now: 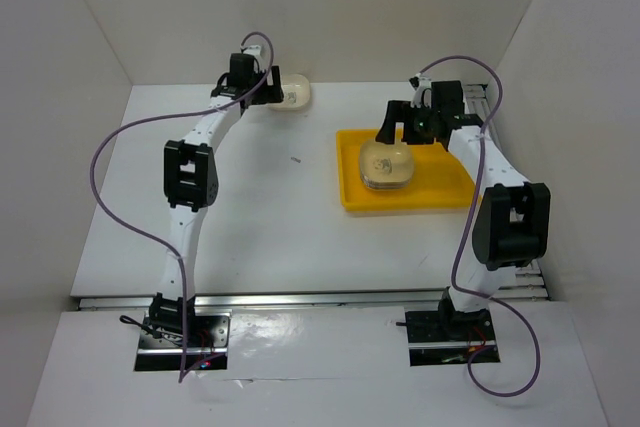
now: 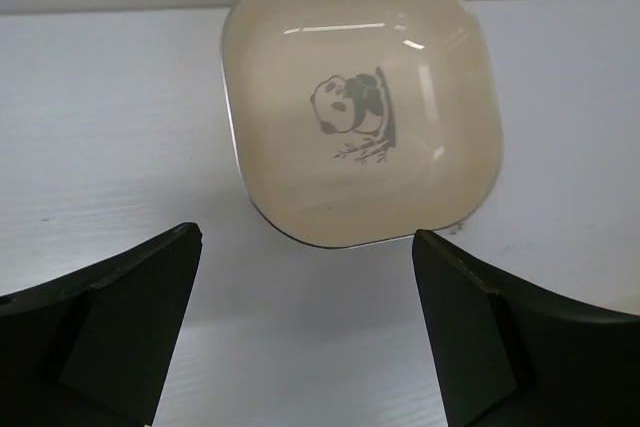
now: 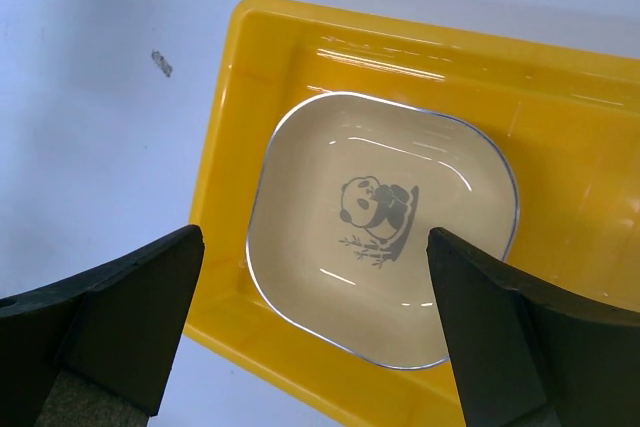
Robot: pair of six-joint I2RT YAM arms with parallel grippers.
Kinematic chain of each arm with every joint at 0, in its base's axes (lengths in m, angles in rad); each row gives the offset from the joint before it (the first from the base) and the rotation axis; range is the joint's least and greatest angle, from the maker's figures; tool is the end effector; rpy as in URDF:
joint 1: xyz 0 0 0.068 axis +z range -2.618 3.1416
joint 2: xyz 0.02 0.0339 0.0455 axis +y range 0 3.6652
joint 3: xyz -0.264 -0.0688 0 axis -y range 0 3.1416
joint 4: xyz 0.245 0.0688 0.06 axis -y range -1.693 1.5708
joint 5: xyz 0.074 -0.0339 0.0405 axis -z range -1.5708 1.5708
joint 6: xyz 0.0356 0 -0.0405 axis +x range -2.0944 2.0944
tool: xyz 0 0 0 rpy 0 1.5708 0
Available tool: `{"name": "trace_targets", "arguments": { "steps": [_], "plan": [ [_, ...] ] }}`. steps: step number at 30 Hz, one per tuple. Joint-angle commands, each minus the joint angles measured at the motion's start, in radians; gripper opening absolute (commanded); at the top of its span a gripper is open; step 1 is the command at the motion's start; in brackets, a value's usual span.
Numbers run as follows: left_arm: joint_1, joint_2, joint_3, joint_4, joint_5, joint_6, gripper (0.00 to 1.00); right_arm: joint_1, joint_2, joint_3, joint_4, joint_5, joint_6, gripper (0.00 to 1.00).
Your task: Place the plates into the plastic bin on the countertop
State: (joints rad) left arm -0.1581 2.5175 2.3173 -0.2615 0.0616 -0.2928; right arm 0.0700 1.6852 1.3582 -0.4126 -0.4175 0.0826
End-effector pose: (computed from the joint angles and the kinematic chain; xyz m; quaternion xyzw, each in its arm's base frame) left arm 0.5767 -0.0942 0.2291 -0.0410 0.8489 -0.1432 0.5071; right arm 0.3782 0.0410 0.2821 -0.0780 0.8955 0.2192 0.3794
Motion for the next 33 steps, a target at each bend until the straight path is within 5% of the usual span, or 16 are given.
{"name": "trace_targets", "arguments": {
  "steps": [1,11,19,23,26,29,33],
  "plan": [
    [-0.001,0.066,0.080,0.071,-0.094,-0.066,1.00,0.022,-0.061,0.009,0.031,-0.044,0.008,1.00],
    [-0.011,0.165,0.134,0.142,-0.218,-0.075,0.95,0.097,-0.100,-0.033,-0.002,0.002,0.017,1.00],
    [-0.011,0.173,0.067,0.116,-0.189,-0.036,0.40,0.106,-0.110,-0.024,-0.022,0.011,0.017,1.00],
    [-0.001,0.173,0.054,0.107,-0.154,-0.026,0.42,0.126,-0.110,-0.014,-0.011,0.002,0.017,1.00],
    [-0.001,0.162,0.044,0.107,-0.163,-0.026,0.60,0.140,-0.110,-0.014,-0.011,0.002,0.017,1.00],
    [-0.001,0.162,0.044,0.107,-0.141,0.000,0.27,0.160,-0.119,-0.025,-0.011,0.011,0.017,1.00],
    [0.009,0.083,-0.056,0.074,-0.152,0.017,0.00,0.179,-0.142,-0.048,0.000,0.029,0.026,1.00]
  ]
}}
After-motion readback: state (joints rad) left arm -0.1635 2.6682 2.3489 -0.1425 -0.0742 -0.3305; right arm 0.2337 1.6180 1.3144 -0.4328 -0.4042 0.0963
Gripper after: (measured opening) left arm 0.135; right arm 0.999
